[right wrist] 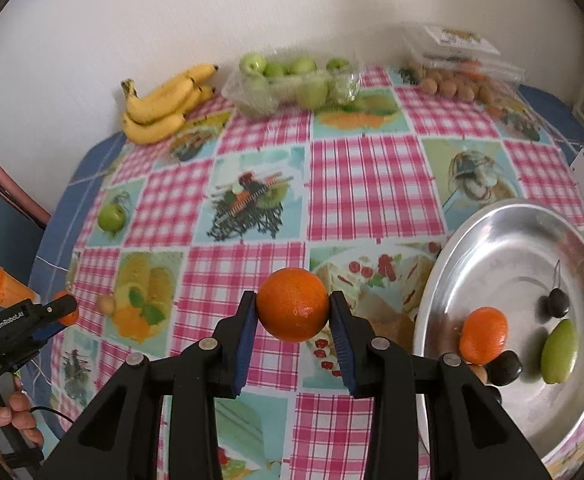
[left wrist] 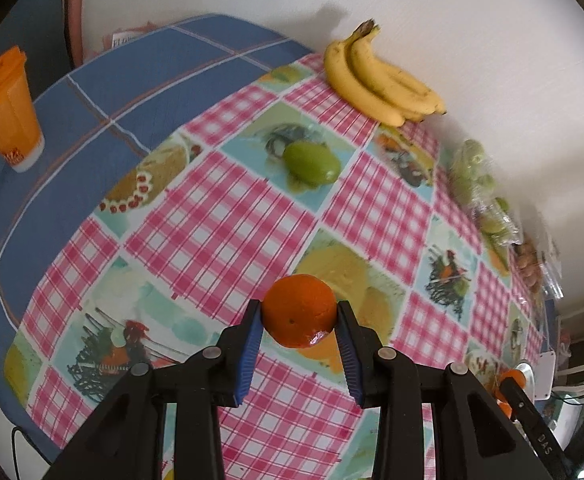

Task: Organize fruits
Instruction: 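Carry both held oranges over the steel bowl with both tools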

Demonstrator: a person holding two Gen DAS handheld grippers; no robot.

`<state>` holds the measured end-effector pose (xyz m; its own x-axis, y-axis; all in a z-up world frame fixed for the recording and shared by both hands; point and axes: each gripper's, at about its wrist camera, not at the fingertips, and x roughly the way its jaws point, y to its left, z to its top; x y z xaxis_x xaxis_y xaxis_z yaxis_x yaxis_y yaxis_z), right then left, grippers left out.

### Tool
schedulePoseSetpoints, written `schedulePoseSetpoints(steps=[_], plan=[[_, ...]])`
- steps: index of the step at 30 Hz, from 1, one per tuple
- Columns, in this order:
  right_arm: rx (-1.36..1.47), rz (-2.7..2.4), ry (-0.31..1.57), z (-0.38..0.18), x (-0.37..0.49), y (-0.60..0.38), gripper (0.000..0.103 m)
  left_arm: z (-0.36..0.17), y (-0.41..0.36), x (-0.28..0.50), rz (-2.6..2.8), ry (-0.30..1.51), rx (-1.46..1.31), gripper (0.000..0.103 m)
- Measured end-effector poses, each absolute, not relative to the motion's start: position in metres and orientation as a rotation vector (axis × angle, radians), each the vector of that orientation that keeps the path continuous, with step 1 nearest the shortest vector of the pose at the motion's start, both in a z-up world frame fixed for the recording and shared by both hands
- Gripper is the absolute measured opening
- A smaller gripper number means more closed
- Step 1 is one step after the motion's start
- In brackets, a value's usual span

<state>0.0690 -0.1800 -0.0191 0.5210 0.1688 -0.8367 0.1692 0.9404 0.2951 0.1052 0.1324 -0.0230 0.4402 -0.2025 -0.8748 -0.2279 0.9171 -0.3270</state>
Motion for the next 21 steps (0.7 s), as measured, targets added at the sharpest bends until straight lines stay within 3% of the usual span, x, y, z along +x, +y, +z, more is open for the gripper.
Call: schedulePoseSetpoints(steps=[21], plan=[[0.382, -0.068, 1.078, -0.027, 0.053, -0.209, 0.038, -0.019, 0.063, 0.1, -0.078, 1.143, -0.363, 0.039]])
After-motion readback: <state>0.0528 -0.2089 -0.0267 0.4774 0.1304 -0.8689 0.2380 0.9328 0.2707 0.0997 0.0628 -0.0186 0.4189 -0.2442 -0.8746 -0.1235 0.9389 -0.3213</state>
